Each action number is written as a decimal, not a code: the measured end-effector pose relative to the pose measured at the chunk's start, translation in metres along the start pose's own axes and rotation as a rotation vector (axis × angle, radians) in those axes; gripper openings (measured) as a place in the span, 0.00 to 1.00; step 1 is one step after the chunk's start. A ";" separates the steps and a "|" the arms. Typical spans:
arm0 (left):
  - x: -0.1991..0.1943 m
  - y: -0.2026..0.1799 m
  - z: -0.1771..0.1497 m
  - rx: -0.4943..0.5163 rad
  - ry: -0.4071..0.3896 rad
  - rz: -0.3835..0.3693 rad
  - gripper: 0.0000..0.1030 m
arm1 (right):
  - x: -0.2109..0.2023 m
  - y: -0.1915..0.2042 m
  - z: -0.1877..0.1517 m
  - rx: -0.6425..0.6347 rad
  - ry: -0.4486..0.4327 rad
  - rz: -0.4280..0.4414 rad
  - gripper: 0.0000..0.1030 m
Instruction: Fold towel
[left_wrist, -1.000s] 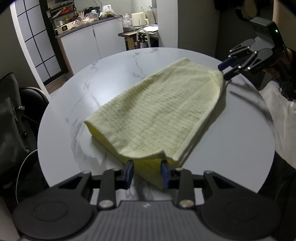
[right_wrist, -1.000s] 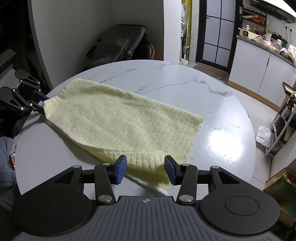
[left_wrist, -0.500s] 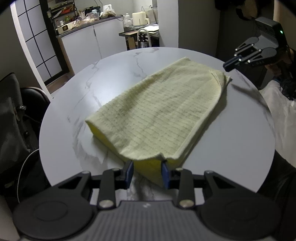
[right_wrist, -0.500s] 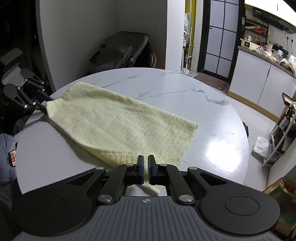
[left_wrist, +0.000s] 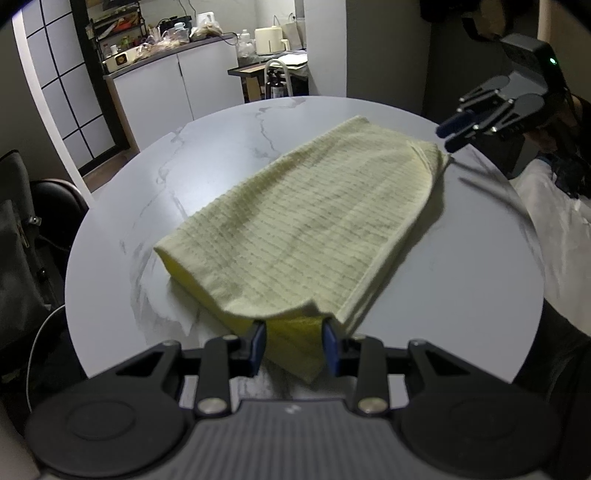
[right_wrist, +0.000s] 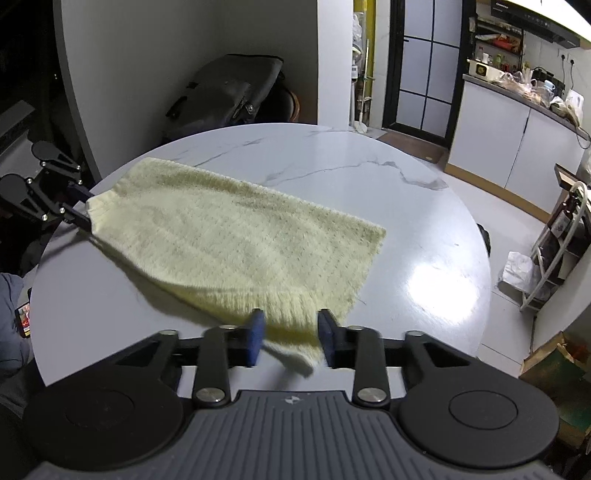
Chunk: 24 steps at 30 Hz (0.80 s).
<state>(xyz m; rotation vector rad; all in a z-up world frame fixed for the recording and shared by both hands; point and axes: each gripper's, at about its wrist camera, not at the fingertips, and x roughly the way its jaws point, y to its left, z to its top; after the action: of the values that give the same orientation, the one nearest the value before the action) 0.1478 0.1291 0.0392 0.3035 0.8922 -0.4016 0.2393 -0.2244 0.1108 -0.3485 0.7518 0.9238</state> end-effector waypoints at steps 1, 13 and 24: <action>-0.001 0.000 -0.001 -0.003 0.002 0.002 0.35 | 0.005 0.000 0.003 -0.006 0.007 0.002 0.36; -0.007 0.001 -0.003 -0.014 0.005 0.016 0.36 | 0.030 -0.007 0.015 0.038 0.019 -0.003 0.34; -0.005 0.003 -0.003 -0.011 -0.006 0.012 0.36 | 0.022 0.016 0.016 -0.098 0.024 -0.030 0.05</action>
<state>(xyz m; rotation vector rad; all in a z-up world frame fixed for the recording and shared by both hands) 0.1439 0.1346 0.0419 0.2970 0.8858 -0.3861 0.2417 -0.1933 0.1065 -0.4570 0.7231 0.9316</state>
